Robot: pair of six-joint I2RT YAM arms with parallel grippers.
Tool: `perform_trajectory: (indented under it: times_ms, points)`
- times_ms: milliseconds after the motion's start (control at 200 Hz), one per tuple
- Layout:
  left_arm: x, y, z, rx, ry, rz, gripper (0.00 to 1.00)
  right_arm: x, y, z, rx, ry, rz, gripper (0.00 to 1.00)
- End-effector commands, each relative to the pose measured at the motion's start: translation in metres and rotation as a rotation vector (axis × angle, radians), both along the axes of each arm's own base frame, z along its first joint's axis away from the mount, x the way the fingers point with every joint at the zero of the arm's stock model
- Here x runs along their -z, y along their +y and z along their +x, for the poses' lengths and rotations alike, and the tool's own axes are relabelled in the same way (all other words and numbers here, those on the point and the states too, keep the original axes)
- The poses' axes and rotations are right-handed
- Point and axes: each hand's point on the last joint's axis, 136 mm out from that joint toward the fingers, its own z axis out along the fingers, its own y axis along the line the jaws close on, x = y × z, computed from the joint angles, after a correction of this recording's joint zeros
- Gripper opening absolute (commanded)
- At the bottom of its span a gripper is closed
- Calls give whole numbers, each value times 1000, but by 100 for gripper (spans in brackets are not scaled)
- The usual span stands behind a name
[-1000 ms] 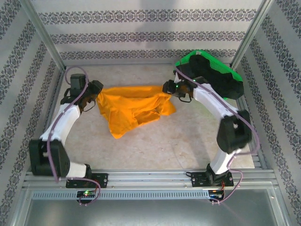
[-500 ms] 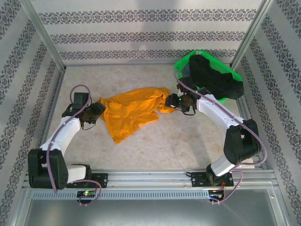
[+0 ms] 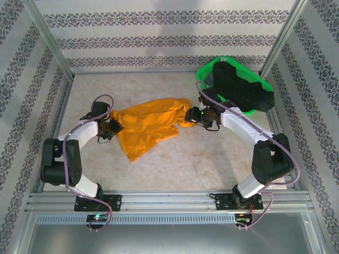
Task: Fold and stack the t-shirts
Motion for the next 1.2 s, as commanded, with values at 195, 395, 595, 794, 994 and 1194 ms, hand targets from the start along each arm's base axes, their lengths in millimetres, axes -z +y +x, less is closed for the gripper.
perform_trajectory:
  times_ms: [195, 395, 595, 794, 994, 1194]
  points:
    - [2, 2, 20, 87, -20, 66, 30, 11, -5, -8, 34, 42, 15, 56]
    - [-23, 11, 21, 25, -64, 98, 0, 26, -33, -8, 212, 72, 0, 53]
    - [-69, 21, 22, -151, -179, 71, 0, 54, -28, 13, 405, 159, 111, 45]
    - [-102, 21, 29, -225, -269, 10, 0, 63, 13, 28, 547, 234, 207, 44]
    - [-118, 17, 30, -211, -300, -14, 0, 81, 32, 36, 726, 346, 309, 45]
    - [-109, 16, 22, -207, -273, -24, 0, 99, 23, 48, 824, 359, 306, 44]
